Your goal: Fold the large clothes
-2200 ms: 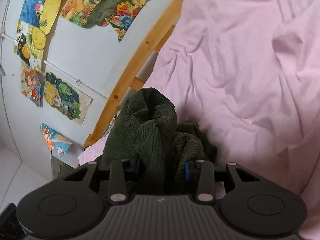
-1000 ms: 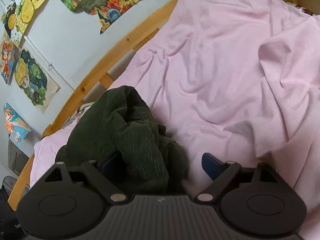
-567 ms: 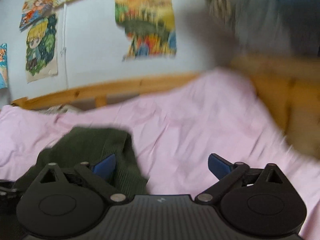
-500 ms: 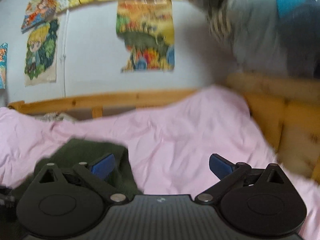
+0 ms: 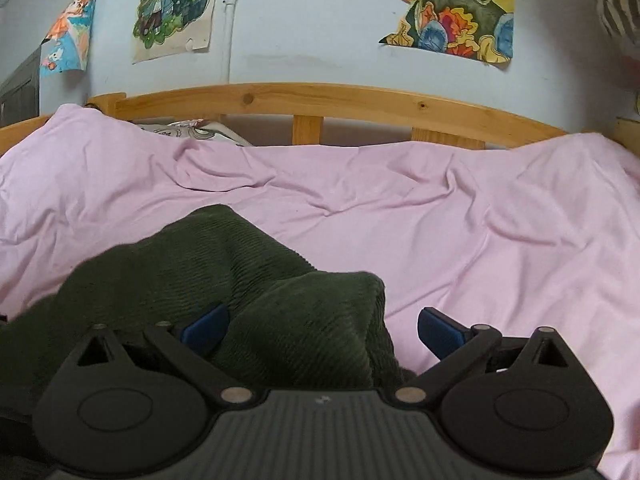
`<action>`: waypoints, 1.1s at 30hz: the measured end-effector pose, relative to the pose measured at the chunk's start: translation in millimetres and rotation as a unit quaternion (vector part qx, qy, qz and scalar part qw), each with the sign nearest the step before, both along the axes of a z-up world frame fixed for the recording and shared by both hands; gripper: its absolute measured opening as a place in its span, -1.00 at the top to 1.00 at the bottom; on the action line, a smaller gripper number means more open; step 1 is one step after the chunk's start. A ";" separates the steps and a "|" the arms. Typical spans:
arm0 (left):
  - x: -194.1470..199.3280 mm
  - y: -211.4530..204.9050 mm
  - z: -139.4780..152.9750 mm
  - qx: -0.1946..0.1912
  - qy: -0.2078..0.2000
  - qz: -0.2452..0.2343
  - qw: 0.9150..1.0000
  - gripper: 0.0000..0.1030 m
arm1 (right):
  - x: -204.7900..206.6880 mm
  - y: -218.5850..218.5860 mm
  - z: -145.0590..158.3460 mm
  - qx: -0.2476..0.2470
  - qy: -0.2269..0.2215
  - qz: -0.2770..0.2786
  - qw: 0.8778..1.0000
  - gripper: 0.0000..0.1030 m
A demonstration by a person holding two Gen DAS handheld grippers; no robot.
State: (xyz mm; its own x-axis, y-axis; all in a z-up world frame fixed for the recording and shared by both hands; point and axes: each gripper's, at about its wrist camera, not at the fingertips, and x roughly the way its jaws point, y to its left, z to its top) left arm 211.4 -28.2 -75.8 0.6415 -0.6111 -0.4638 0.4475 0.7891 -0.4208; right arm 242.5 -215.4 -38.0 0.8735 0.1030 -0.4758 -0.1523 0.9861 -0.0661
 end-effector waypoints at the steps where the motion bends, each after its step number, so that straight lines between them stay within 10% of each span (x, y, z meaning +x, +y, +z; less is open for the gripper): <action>1: 0.3 -1.1 -1.1 0.004 -0.002 -0.001 1.000 -0.99 | 0.6 -3.2 -5.7 0.008 -0.003 -0.004 1.000 -0.98; 9: 1.8 -8.5 -1.6 0.022 -0.004 0.000 1.000 -0.99 | -5.1 -26.5 9.9 0.047 0.028 -0.009 0.998 -0.99; 16: -29.1 11.8 37.8 -0.038 0.044 0.031 0.998 -0.99 | -90.2 -33.1 61.4 0.103 0.023 -0.018 0.994 -0.99; 21: -56.1 16.5 31.2 -0.018 0.044 0.047 0.998 -0.99 | -110.5 -21.0 36.0 0.065 0.067 -0.039 0.995 -0.99; 26: -48.2 20.9 7.3 -0.044 0.122 0.054 0.990 -0.99 | -94.8 -39.3 1.2 0.109 0.083 -0.041 0.990 -0.99; 33: -51.9 6.6 10.7 0.005 0.091 0.057 0.994 -0.99 | -97.9 -61.8 -10.7 0.195 0.091 -0.049 0.975 -0.99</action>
State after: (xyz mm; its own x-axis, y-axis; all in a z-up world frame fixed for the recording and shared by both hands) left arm 159.6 -21.7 -65.1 0.6117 -0.5343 -0.5835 0.2723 0.8346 -0.4788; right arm 144.6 -277.2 -48.8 0.7931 0.2284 -0.5647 -0.0309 0.9409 0.3372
